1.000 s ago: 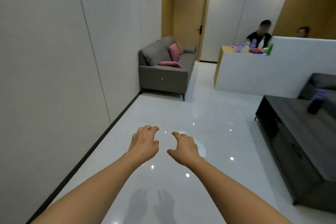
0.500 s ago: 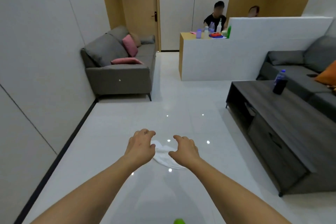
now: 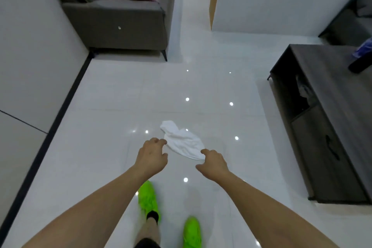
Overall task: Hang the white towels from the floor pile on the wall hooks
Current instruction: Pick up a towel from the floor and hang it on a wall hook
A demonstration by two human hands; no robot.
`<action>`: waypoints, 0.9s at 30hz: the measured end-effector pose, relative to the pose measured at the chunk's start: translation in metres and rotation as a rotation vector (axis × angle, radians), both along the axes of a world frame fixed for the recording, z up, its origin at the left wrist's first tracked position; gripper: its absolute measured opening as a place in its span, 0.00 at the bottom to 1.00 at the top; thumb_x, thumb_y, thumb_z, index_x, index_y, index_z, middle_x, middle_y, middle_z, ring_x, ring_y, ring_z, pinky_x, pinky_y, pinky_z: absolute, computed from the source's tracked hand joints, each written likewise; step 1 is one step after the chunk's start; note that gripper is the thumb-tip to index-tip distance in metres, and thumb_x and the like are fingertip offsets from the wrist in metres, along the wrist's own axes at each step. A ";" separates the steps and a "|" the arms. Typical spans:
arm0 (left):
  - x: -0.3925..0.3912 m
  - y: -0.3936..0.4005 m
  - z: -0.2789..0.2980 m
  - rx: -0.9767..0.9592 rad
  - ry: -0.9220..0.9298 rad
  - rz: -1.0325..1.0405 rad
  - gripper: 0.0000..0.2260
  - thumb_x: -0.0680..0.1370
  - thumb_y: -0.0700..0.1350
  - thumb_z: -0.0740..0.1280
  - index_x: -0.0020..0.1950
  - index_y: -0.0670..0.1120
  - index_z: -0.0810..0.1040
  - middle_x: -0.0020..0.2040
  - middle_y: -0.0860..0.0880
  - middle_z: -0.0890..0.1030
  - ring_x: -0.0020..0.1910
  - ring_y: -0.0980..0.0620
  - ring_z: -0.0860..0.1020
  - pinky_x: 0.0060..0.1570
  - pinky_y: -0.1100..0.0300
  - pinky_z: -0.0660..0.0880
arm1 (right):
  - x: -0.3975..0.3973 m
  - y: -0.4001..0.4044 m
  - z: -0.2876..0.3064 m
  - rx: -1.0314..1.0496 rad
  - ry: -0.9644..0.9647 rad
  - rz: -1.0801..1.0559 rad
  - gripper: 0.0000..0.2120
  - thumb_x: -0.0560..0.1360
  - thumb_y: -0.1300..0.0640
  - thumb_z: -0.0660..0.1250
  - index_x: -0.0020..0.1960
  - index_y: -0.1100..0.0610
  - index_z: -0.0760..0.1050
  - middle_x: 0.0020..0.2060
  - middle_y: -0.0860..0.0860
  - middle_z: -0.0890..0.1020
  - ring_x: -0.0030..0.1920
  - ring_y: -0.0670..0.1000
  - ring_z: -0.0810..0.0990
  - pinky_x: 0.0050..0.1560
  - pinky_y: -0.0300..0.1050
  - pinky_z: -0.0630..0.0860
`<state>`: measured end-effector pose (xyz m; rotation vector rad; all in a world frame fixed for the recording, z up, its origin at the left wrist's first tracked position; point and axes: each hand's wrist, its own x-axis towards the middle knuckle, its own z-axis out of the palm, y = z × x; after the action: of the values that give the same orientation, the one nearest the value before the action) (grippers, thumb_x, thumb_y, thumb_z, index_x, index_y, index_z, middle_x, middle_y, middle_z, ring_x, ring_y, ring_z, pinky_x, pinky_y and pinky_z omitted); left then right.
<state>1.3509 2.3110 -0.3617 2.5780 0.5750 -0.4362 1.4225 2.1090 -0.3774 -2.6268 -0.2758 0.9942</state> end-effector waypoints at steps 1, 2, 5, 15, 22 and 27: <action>0.011 0.008 -0.014 -0.021 0.018 0.002 0.22 0.78 0.46 0.64 0.73 0.48 0.70 0.70 0.45 0.71 0.67 0.44 0.69 0.64 0.52 0.70 | 0.010 0.007 -0.014 -0.007 0.019 -0.011 0.25 0.73 0.52 0.68 0.69 0.55 0.70 0.62 0.54 0.76 0.62 0.56 0.74 0.60 0.50 0.75; 0.023 0.017 -0.030 -0.038 0.028 0.007 0.22 0.78 0.46 0.64 0.73 0.48 0.70 0.70 0.45 0.71 0.67 0.44 0.69 0.64 0.52 0.70 | 0.022 0.015 -0.028 -0.014 0.040 -0.014 0.26 0.73 0.52 0.68 0.70 0.55 0.70 0.62 0.54 0.76 0.61 0.56 0.75 0.59 0.50 0.75; 0.059 0.046 -0.083 -0.108 0.086 0.027 0.22 0.77 0.45 0.65 0.72 0.46 0.71 0.68 0.44 0.72 0.65 0.43 0.71 0.62 0.52 0.70 | 0.054 0.039 -0.076 -0.057 0.126 -0.035 0.31 0.74 0.50 0.69 0.74 0.55 0.66 0.64 0.54 0.76 0.62 0.56 0.76 0.60 0.49 0.75; 0.171 0.125 -0.254 -0.247 0.345 0.116 0.20 0.76 0.44 0.66 0.69 0.45 0.74 0.65 0.40 0.75 0.64 0.42 0.73 0.61 0.56 0.68 | 0.168 0.102 -0.237 -0.154 0.331 -0.201 0.29 0.73 0.52 0.71 0.72 0.57 0.70 0.62 0.57 0.79 0.64 0.56 0.76 0.60 0.45 0.72; 0.220 0.093 -0.411 -0.262 0.444 0.197 0.19 0.78 0.46 0.66 0.69 0.47 0.74 0.66 0.44 0.75 0.62 0.45 0.75 0.60 0.58 0.67 | 0.226 0.079 -0.423 -0.141 0.467 -0.360 0.26 0.73 0.54 0.71 0.69 0.58 0.72 0.60 0.56 0.80 0.57 0.55 0.79 0.49 0.40 0.71; 0.237 0.039 -0.538 -0.302 0.520 0.244 0.18 0.77 0.46 0.68 0.67 0.46 0.76 0.62 0.44 0.77 0.59 0.45 0.75 0.60 0.59 0.66 | 0.236 0.041 -0.577 -0.064 0.686 -0.922 0.23 0.72 0.56 0.74 0.63 0.64 0.75 0.46 0.55 0.79 0.46 0.55 0.77 0.49 0.51 0.76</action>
<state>1.5876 2.3501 -0.8997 2.0696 0.9079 -1.0317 1.6584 2.1496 -0.9543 -1.8821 1.0191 1.3974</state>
